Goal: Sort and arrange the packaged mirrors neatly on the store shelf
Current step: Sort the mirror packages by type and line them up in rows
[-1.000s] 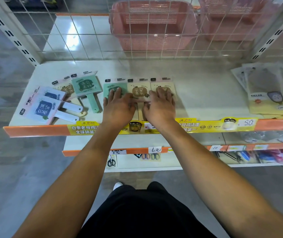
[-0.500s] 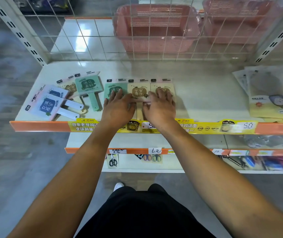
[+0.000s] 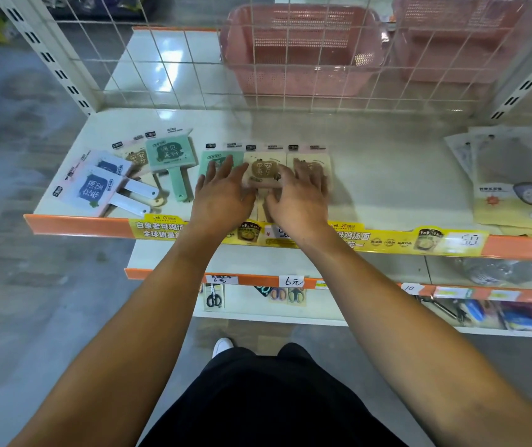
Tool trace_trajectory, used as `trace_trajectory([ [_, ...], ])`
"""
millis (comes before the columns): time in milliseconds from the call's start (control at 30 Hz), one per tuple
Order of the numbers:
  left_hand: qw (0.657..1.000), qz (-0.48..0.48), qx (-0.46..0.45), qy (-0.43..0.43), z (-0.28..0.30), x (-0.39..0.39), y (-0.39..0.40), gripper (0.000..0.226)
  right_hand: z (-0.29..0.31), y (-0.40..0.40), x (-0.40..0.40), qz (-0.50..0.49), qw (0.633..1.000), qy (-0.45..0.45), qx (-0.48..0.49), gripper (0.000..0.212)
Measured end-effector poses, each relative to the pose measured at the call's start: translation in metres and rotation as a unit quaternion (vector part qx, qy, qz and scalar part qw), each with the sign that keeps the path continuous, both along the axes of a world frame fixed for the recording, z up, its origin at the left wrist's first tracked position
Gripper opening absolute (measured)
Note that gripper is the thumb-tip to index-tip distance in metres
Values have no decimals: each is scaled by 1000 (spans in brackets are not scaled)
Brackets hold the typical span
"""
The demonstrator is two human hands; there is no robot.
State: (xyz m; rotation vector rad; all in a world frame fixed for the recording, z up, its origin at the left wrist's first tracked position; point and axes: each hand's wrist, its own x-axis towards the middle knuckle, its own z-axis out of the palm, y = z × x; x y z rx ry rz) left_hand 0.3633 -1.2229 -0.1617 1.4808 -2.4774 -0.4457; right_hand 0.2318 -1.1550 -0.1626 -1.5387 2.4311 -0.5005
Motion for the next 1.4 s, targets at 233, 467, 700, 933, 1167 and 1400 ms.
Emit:
trace_trajectory([
  [233, 997, 38, -56, 31, 11, 11, 6, 50, 3, -9, 11, 37, 993, -3, -113, 49],
  [467, 990, 98, -102, 13, 16, 65, 1, 48, 8, -31, 49, 101, 987, -32, -120, 51],
  [700, 979, 178, -95, 22, 12, 132, -14, 49, 17, -57, 100, 161, 980, -28, -109, 49],
  [933, 974, 208, -72, 45, 9, 189, -50, 48, 15, -93, 159, 191, 977, 2, -90, 51],
  [1167, 975, 204, -54, 63, 12, 248, -89, 48, 13, -128, 226, 210, 972, -4, -101, 54],
  [1400, 975, 196, -59, 80, 12, 286, -112, 43, 6, -149, 265, 209, 974, 1, -93, 50],
])
